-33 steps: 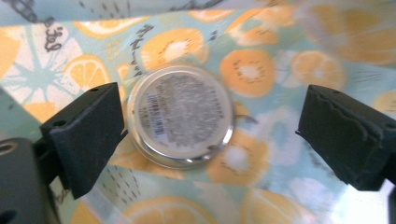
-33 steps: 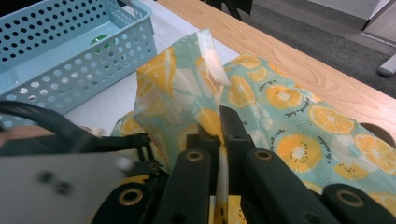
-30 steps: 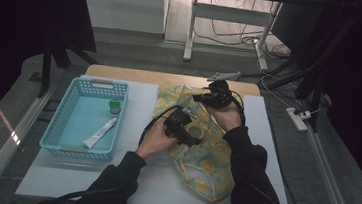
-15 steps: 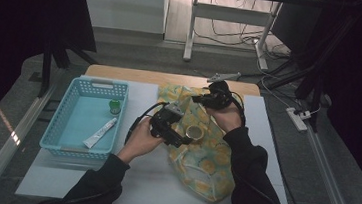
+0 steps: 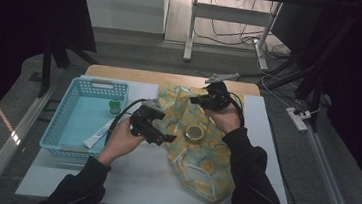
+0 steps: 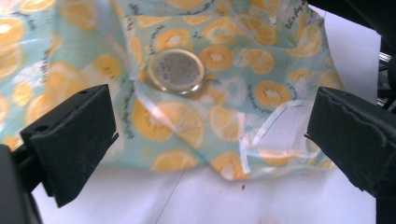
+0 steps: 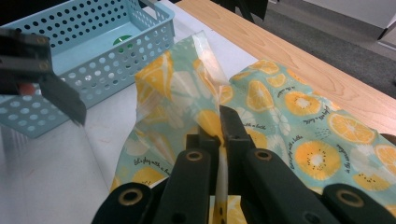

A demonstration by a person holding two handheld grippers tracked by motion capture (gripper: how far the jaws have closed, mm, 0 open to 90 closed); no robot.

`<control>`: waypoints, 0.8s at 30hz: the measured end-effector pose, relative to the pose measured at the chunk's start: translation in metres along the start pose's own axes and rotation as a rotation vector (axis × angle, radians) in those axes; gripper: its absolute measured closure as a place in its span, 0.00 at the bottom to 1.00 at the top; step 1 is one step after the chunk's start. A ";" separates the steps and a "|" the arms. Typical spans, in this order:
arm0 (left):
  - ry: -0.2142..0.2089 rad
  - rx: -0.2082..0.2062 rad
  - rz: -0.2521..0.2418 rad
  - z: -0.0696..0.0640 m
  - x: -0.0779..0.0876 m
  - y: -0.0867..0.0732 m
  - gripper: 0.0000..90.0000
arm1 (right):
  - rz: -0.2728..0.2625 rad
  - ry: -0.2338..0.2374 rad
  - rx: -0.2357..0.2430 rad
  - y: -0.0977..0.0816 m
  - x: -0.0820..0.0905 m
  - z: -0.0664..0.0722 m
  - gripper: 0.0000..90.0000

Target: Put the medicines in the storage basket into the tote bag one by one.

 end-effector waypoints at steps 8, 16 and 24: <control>0.061 0.023 -0.002 0.018 0.029 -0.016 0.01 | -0.003 0.005 0.007 -0.001 0.002 0.002 1.00; 0.144 0.095 0.022 0.045 0.059 -0.039 0.02 | -0.001 0.011 0.011 0.000 0.002 0.006 1.00; 0.225 0.166 0.049 0.074 0.080 -0.065 0.01 | -0.001 0.012 0.011 -0.002 0.002 0.006 1.00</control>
Point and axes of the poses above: each handheld gripper's, and its own axes: x roughly backward along the jaws, y roughly out of its top, z roughly to its left, the point moved 1 cm from there along -x, roughly forward along the jaws, and after that the axes turned 12 degrees about y, right-handed, at the moved point
